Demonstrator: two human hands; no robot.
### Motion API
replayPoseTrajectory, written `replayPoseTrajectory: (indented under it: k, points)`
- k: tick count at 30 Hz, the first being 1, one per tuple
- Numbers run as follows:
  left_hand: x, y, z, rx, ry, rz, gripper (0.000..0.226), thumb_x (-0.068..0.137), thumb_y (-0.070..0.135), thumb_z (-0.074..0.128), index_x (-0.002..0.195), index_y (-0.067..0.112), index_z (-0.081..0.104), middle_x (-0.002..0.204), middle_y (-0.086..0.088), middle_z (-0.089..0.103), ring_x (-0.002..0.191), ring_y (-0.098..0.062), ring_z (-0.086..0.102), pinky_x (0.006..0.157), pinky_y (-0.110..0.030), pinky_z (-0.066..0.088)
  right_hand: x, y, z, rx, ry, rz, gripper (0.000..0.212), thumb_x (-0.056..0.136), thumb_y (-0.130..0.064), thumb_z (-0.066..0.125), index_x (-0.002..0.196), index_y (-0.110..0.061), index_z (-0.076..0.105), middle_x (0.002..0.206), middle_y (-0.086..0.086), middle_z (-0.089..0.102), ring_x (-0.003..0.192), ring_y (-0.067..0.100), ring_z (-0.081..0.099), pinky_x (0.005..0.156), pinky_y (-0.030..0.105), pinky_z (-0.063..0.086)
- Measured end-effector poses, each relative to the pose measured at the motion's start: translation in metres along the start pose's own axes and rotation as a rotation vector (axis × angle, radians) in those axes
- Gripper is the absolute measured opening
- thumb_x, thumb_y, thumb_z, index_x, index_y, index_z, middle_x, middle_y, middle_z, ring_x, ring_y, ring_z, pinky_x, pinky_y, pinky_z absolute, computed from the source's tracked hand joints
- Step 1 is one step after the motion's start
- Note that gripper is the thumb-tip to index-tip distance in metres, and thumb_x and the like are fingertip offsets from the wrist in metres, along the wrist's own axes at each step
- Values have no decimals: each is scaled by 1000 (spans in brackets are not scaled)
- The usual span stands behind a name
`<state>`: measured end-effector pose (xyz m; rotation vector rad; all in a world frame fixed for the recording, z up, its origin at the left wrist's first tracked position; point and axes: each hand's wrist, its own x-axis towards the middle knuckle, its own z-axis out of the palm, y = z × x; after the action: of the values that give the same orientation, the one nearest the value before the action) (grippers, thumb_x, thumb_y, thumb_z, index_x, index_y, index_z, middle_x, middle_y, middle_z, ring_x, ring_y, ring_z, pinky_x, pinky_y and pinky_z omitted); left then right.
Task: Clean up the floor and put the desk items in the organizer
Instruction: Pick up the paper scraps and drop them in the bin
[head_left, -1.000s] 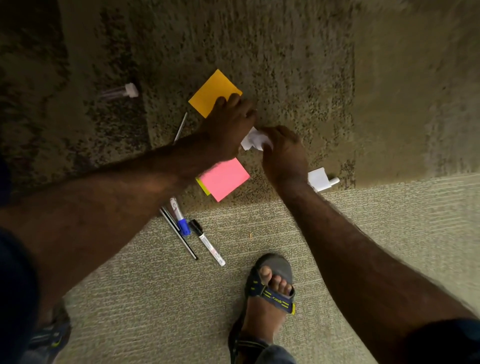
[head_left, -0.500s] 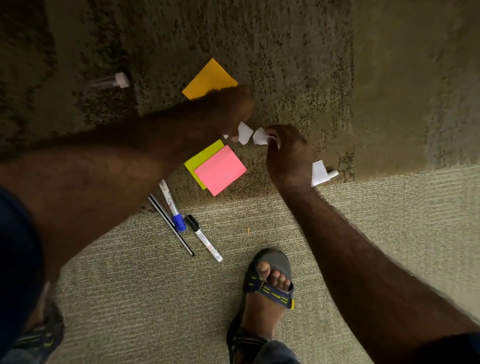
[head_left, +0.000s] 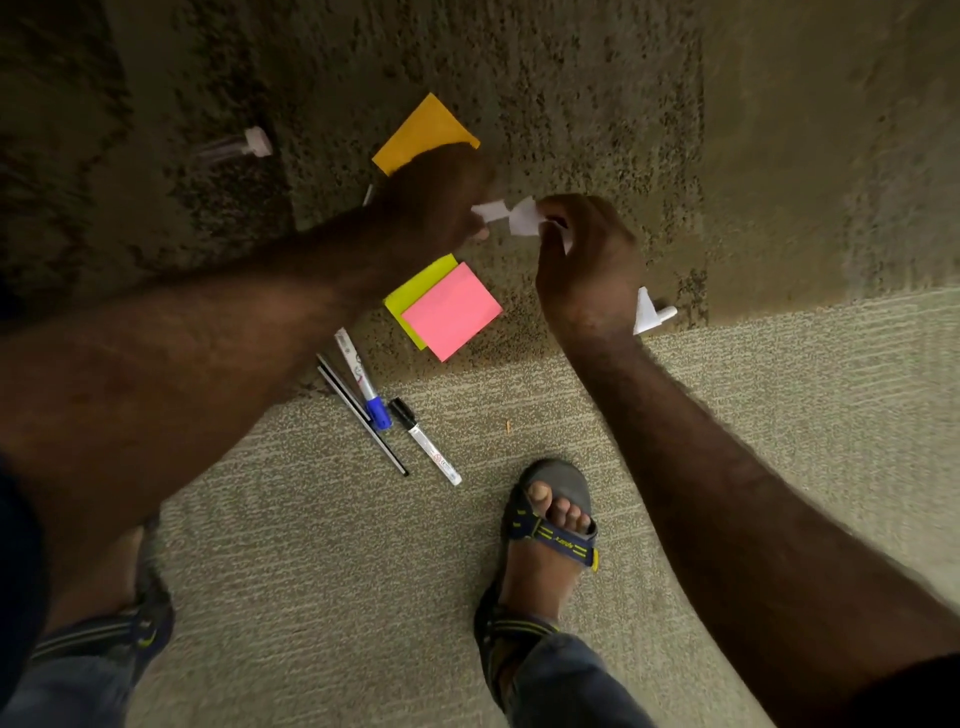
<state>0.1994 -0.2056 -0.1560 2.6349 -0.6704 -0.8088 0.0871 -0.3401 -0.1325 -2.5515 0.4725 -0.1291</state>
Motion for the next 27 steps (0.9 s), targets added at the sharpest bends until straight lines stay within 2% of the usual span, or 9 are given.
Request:
replayPoseTrajectory:
  k: [4, 8, 14, 15, 17, 19, 22, 24, 27]
  points:
    - [-25, -19, -17, -84, 162, 3, 21, 93, 29, 71, 95, 9, 63, 107, -18, 65, 105, -38, 63, 83, -45, 51, -3, -36, -16, 22, 57, -23, 22, 94, -7, 63, 111, -13, 76, 106, 2, 75, 95, 17, 70, 78, 37, 58]
    - [-67, -38, -46, -254, 336, -67, 26, 87, 30, 77, 87, 9, 61, 97, -17, 66, 95, -34, 63, 71, -37, 35, -9, -82, -30, 31, 97, -52, 21, 92, -9, 67, 111, -13, 76, 107, 4, 76, 97, 23, 71, 78, 37, 57]
    - [-154, -72, -86, -547, 501, -334, 31, 80, 35, 84, 102, 16, 72, 92, 0, 73, 82, -13, 68, 74, -30, 56, -28, -163, -31, 108, 101, -81, 23, 94, -9, 67, 115, -10, 75, 111, 7, 76, 101, 28, 73, 83, 42, 58]
    - [-173, -78, -93, -597, 544, -322, 32, 81, 31, 84, 106, 15, 73, 93, 3, 73, 82, -8, 67, 75, -25, 57, -33, -178, -30, 127, 90, -82, 25, 93, -9, 67, 117, -9, 75, 112, 7, 76, 102, 29, 73, 85, 43, 58]
    - [-212, -91, -108, -584, 631, -304, 30, 80, 28, 85, 103, 12, 74, 88, 9, 69, 77, 0, 61, 69, -1, 44, -43, -208, -26, 173, 88, -97, 26, 92, -6, 67, 117, -8, 74, 111, 7, 77, 103, 28, 73, 87, 41, 58]
    - [-247, -107, -121, -559, 679, -367, 25, 80, 32, 86, 96, 16, 74, 80, 15, 67, 66, 3, 59, 64, 5, 37, -53, -237, -22, 209, 102, -125, 25, 92, -4, 69, 117, -8, 74, 108, 6, 77, 101, 26, 73, 87, 38, 57]
    - [-294, -132, -136, -627, 761, -444, 24, 81, 40, 84, 94, 23, 73, 79, 16, 71, 70, 13, 67, 66, 0, 46, -68, -278, -16, 255, 86, -187, 24, 92, 0, 70, 115, -6, 74, 106, 7, 76, 101, 27, 72, 88, 36, 56]
    - [-326, -151, -146, -644, 821, -441, 24, 85, 42, 82, 95, 24, 70, 91, 9, 75, 79, 5, 73, 73, -13, 58, -77, -303, -12, 292, 60, -228, 23, 91, 3, 70, 112, -5, 75, 104, 8, 76, 100, 28, 72, 88, 37, 56]
    - [-367, -181, -158, -638, 871, -441, 26, 89, 41, 81, 103, 22, 70, 104, 1, 77, 90, -4, 77, 80, -29, 64, -93, -340, -5, 383, -4, -315, 23, 88, 9, 70, 107, -2, 76, 102, 9, 76, 98, 26, 72, 87, 40, 58]
